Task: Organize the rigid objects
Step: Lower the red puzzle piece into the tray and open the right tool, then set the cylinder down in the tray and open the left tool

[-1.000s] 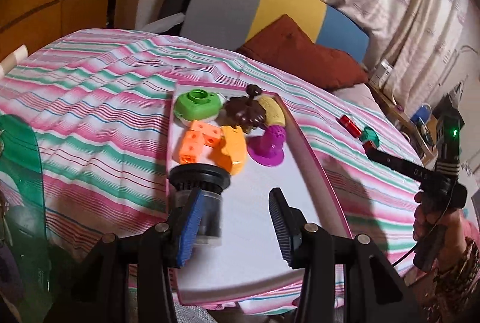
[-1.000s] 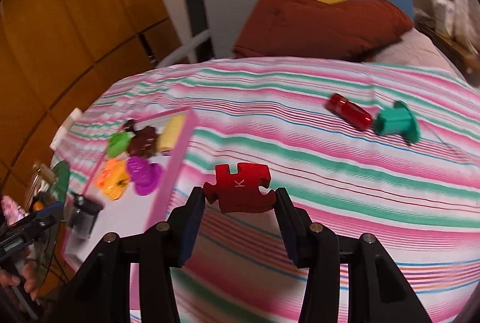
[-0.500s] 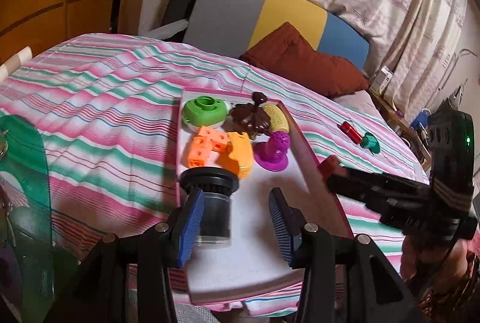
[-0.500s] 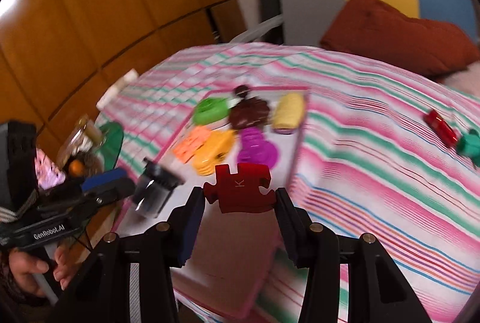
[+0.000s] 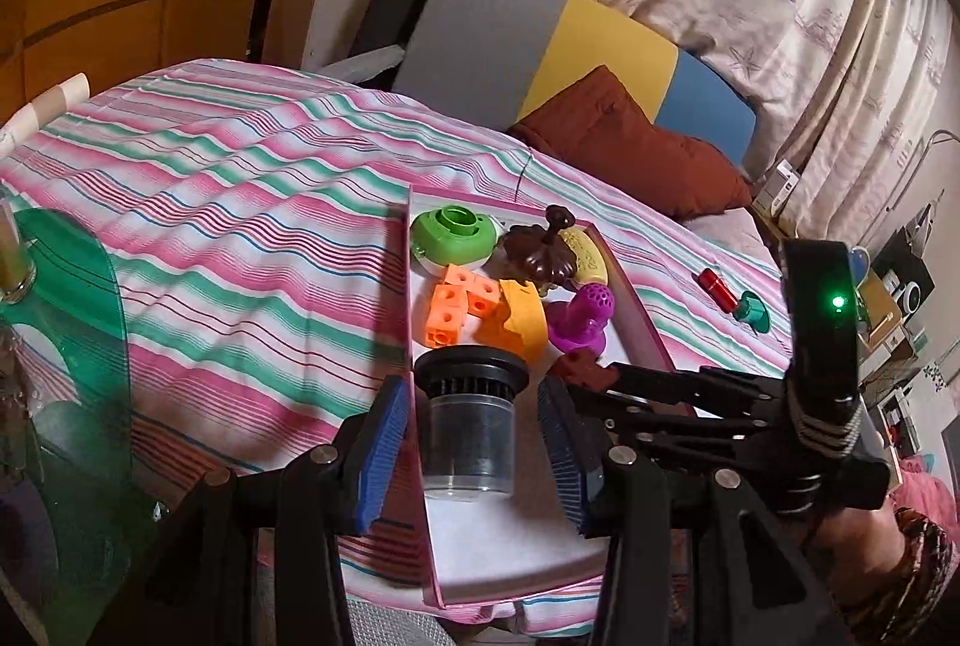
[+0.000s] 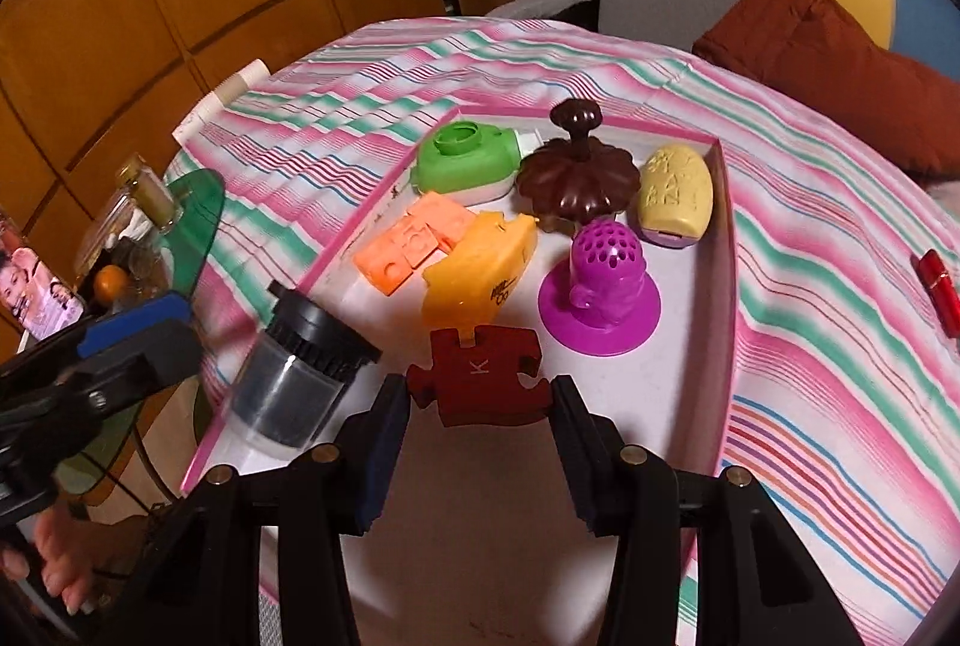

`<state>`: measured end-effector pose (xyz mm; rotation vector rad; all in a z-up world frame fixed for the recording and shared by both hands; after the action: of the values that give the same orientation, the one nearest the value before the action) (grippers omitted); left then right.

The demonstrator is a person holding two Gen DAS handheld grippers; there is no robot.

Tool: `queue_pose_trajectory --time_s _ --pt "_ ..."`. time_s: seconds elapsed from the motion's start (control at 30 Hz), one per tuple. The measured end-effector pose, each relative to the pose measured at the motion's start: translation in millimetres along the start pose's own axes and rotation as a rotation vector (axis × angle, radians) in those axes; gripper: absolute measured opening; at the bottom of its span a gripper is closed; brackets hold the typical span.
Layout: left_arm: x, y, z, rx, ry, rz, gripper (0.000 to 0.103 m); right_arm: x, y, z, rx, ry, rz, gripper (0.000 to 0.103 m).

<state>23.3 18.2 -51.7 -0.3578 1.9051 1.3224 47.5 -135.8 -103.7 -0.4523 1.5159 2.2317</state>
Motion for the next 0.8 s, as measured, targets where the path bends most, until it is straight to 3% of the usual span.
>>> queue_pose_trajectory --time_s 0.43,0.8 --pt "2.0 -5.4 -2.7 0.016 0.011 0.011 0.045 -1.3 38.8 -11.3 -0.033 -0.059 -0.094 0.052" --pt "-1.5 -7.1 -22.0 0.048 -0.028 0.018 0.045 -2.1 65.4 -78.7 0.043 -0.205 -0.135 0.055"
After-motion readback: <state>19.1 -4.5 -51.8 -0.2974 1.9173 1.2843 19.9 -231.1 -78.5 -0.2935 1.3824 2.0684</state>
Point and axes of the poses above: each gripper's, at about its wrist camera, not at the fingertips, and y roughly against the way its jaws point, z to its left, x to its underside, the point moved 7 cm from there along -y, roughly the way its jaws point, and after that the axes turned 14 degrees about -y, right-handed, at the moved point
